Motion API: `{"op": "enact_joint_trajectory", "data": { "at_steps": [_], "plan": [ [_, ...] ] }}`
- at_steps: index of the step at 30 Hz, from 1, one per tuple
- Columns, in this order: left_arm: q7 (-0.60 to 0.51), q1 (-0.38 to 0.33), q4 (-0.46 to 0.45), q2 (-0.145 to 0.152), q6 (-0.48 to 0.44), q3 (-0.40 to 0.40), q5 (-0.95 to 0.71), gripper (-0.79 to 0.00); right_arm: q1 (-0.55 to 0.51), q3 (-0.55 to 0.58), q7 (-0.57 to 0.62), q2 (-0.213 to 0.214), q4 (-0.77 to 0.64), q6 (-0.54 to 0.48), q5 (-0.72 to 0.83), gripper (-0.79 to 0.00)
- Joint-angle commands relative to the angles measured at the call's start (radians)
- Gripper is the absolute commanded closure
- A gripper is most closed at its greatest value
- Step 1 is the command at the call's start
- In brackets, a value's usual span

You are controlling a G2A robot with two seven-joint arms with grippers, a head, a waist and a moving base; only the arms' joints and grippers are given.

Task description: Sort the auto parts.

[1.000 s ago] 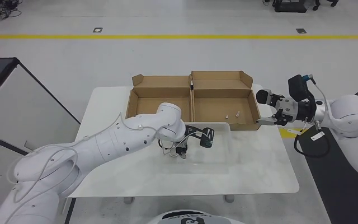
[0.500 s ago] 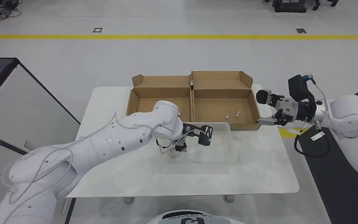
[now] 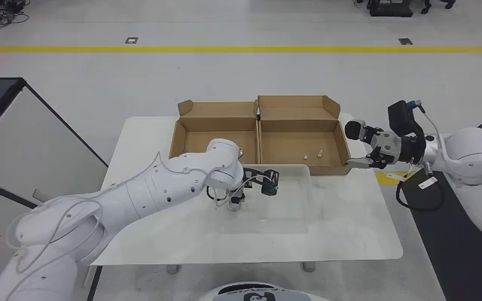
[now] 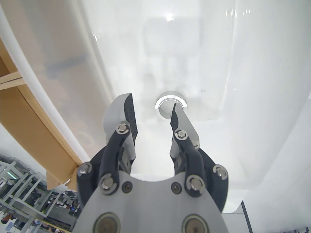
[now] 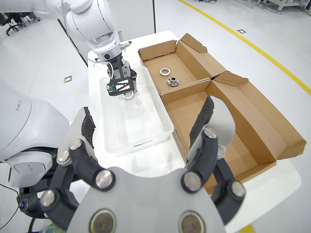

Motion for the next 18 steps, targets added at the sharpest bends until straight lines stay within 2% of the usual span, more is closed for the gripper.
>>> {"op": "enact_joint_trajectory", "data": {
  "at_steps": [1,10,18],
  "plan": [
    [-0.002,0.010,0.012,-0.006,0.002,0.000,0.013,-0.379,0.000,0.000,0.000,0.000,0.000,0.000,0.000,-0.785],
    [-0.006,0.032,0.061,-0.041,0.006,0.000,0.056,-0.379,0.000,0.000,0.000,0.000,0.000,0.000,0.000,-0.785],
    [0.004,0.032,0.067,-0.046,-0.004,0.000,0.059,-0.376,0.000,0.000,0.000,0.000,0.000,0.000,0.000,-0.785]
  ]
}}
